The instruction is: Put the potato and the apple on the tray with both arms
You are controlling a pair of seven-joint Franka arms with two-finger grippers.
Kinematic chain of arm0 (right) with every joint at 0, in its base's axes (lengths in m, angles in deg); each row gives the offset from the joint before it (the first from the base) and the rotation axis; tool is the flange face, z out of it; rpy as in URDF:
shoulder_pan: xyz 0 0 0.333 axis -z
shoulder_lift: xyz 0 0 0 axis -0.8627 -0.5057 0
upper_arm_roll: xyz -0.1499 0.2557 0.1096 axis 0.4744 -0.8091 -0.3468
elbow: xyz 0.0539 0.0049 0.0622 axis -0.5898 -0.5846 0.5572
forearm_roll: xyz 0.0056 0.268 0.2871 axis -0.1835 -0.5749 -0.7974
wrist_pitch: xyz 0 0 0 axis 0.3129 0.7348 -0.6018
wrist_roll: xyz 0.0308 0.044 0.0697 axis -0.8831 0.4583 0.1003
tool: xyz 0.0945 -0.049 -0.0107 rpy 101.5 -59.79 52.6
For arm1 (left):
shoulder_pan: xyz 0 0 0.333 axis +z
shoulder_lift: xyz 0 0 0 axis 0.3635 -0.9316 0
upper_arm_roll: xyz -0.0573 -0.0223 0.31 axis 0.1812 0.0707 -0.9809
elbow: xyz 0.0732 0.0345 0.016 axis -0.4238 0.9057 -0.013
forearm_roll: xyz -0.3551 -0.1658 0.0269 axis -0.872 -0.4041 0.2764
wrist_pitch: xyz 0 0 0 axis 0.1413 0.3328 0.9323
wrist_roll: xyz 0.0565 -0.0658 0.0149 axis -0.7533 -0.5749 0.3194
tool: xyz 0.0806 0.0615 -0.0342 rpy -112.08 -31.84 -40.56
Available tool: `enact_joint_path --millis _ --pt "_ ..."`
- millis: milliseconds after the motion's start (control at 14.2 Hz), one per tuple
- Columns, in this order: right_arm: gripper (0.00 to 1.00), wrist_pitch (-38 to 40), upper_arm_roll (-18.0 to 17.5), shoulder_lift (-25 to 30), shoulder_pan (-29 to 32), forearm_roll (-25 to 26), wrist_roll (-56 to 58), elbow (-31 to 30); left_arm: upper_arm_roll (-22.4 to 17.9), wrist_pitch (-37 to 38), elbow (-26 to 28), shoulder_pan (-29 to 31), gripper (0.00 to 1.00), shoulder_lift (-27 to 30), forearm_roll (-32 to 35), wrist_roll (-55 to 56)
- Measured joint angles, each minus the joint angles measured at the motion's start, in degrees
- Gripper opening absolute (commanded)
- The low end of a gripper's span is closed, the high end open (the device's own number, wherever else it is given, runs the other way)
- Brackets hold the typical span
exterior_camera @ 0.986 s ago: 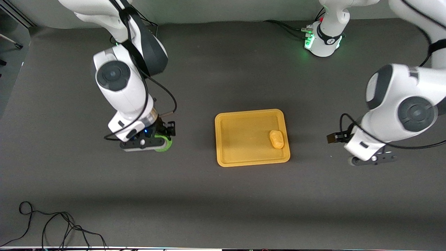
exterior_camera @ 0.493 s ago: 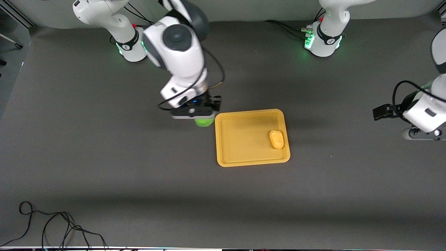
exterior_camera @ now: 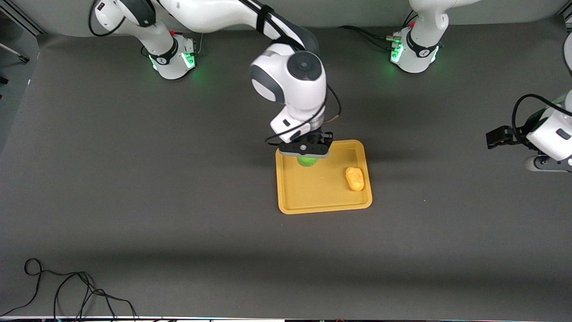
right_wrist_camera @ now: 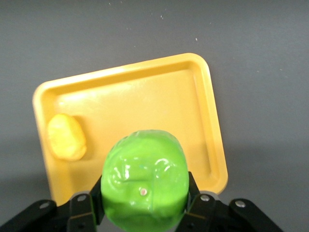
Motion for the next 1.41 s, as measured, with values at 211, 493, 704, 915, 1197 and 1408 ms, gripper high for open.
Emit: enact_joint_path --millis 211,493,704,915,1197,1408 --pt "0.20 -5.4 0.3 -6.8 -0.1 2.7 -0.2 0.7 -0.1 -0.4 0.0 2.9 0.99 0.3 -0.1 -2.0" --pt "0.20 -9.8 0.7 -11.8 -0.1 3.0 -0.2 1.4 0.1 -1.3 0.0 3.2 0.99 0.3 -0.1 -2.4" --pt "0.20 -10.3 0.7 -12.5 -0.2 3.0 -0.2 1.7 -0.9 -1.2 0.0 0.9 0.99 0.3 -0.3 -2.5" --pt "0.21 -10.6 0.5 -12.6 -0.9 3.0 -0.5 1.9 -16.5 -1.1 0.0 -15.0 0.99 0.4 -1.2 -2.5" --pt "1.00 -13.1 0.5 -14.2 -1.4 3.0 -2.1 1.9 -22.3 -0.9 0.0 -18.6 0.99 1.2 -3.4 -4.0" --pt "1.00 -13.2 0.5 -14.4 -1.4 3.0 -2.3 2.7 -22.2 -0.8 0.0 -18.5 0.97 1.4 -3.5 -4.3"
